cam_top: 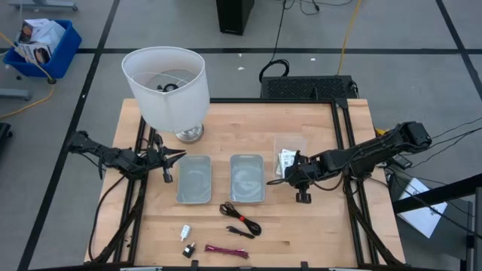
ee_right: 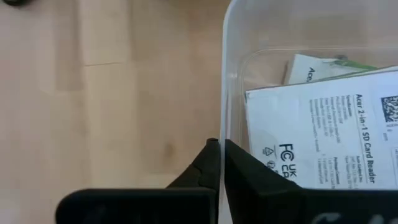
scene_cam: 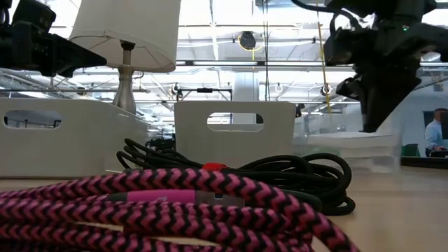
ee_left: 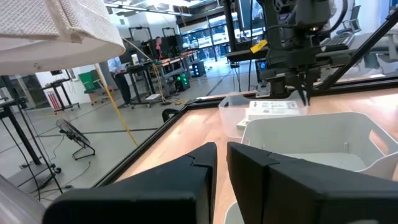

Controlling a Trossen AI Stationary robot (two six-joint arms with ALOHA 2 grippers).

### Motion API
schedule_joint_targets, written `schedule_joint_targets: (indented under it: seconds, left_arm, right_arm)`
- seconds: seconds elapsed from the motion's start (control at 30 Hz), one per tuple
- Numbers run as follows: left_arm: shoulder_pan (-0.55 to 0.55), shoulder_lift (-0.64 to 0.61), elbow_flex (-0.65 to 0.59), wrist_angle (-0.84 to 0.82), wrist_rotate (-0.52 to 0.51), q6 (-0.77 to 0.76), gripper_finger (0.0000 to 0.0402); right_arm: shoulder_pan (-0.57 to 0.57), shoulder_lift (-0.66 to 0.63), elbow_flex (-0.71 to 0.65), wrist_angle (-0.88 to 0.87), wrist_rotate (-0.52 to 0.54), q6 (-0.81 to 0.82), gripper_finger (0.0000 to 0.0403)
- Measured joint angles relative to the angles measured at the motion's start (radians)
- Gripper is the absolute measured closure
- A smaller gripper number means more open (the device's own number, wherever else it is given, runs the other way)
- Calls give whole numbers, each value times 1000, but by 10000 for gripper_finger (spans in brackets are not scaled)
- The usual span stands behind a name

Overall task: Pick and place items into bin
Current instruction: Adjust the transparent bin

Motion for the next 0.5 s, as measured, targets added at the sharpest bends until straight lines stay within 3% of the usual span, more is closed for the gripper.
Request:
schedule_joint_targets:
  seconds: [0.5]
  left_arm:
    - [0, 0, 0, 0, 0, 1, 355]
  right_arm:
    - [56, -53, 51, -76, -51, 120, 402]
